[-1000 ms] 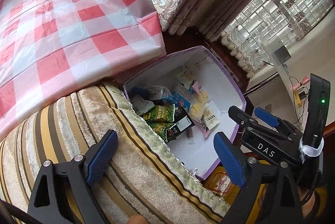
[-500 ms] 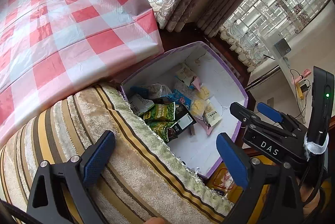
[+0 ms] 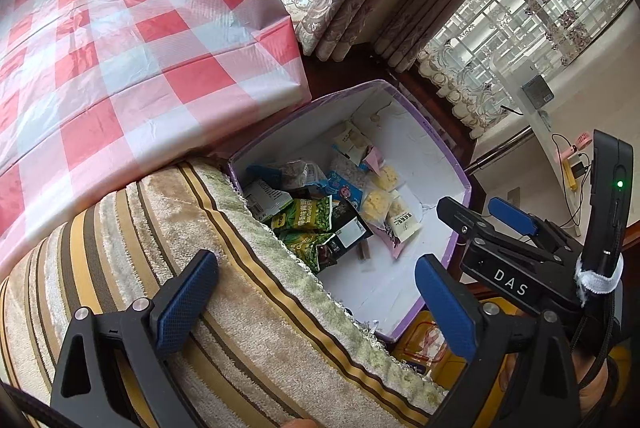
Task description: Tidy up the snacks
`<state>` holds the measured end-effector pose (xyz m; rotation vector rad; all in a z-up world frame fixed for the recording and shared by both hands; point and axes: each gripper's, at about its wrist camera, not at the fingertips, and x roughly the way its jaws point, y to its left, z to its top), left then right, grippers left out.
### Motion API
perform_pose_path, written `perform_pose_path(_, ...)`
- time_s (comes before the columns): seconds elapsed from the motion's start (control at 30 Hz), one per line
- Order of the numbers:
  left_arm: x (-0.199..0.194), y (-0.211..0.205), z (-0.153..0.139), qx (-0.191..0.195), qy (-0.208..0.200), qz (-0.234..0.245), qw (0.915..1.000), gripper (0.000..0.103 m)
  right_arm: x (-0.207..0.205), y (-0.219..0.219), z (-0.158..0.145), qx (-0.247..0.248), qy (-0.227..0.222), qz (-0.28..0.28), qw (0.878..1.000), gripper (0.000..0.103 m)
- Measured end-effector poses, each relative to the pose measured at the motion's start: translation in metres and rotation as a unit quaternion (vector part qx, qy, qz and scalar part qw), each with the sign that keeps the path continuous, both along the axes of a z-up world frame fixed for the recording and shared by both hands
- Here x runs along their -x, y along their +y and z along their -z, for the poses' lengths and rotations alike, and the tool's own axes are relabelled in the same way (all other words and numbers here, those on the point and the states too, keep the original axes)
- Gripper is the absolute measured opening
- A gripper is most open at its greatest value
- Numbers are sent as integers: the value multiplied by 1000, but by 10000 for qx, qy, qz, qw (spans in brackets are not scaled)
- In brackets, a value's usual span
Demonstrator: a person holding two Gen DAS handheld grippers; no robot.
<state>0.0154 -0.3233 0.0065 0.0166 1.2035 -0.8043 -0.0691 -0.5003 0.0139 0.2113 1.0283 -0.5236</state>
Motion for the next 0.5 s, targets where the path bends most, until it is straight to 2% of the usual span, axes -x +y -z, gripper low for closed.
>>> perform_pose_path(0.5,0,0,0,1,0,1,10000,100,2,1,1,-1,4,2,10000,80)
